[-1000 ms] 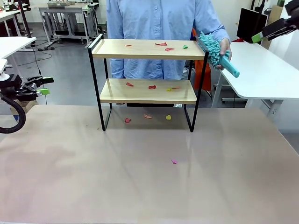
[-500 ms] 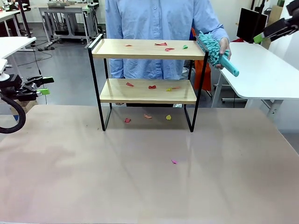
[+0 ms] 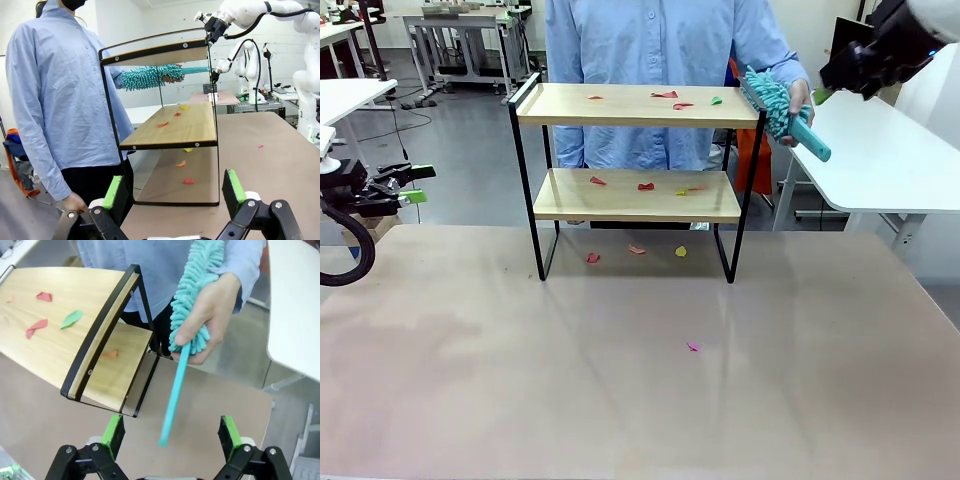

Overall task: Clean the shelf.
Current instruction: Pick up the Duster handed by the human, then clean the specific section of the Shelf indicated by the human with the Duster.

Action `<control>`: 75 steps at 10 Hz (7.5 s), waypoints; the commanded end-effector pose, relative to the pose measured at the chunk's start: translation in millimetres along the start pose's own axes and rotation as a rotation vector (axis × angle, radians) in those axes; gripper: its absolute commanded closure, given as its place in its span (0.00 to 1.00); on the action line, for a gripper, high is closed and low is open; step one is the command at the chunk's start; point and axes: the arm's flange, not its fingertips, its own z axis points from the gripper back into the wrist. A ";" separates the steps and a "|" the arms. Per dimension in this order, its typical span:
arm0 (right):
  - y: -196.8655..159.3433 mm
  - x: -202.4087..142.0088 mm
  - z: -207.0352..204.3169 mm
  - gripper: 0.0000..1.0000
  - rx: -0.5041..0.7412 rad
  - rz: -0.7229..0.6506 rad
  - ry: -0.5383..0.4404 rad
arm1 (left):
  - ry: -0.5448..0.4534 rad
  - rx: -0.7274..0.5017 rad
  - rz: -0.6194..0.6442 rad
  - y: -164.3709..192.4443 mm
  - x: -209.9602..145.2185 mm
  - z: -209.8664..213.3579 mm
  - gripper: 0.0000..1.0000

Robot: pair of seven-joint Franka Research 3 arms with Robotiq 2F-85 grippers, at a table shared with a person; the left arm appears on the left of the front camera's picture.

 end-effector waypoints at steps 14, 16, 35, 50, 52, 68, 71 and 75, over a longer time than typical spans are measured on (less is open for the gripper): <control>15.7 -29.3 -73.4 1.00 -0.121 -0.076 0.036 | 0.007 -0.010 -0.011 0.0 1.8 0.1 0.00; 16.3 -28.7 -71.6 0.97 -0.150 -0.091 0.034 | 0.007 -0.010 -0.011 0.0 1.8 0.1 0.00; 5.5 -31.0 -71.4 0.92 -0.174 -0.143 0.065 | 0.007 -0.010 -0.011 0.0 1.8 0.1 0.00; -24.9 -146.5 62.8 0.87 0.136 0.772 0.712 | 0.007 -0.010 -0.011 0.0 1.8 0.1 0.00; -3.2 -152.5 56.2 0.87 0.276 0.912 0.732 | 0.007 -0.010 -0.011 0.0 1.8 0.1 0.00; 22.2 -157.2 41.8 0.87 0.322 1.009 0.762 | 0.007 -0.010 -0.011 0.0 1.8 0.1 0.00; 22.2 -157.2 41.8 0.87 0.322 1.009 0.762 | 0.007 -0.010 -0.011 0.0 1.8 0.1 0.00; 22.2 -157.2 41.8 0.87 0.322 1.009 0.762 | 0.007 -0.010 -0.011 0.0 1.8 0.1 0.00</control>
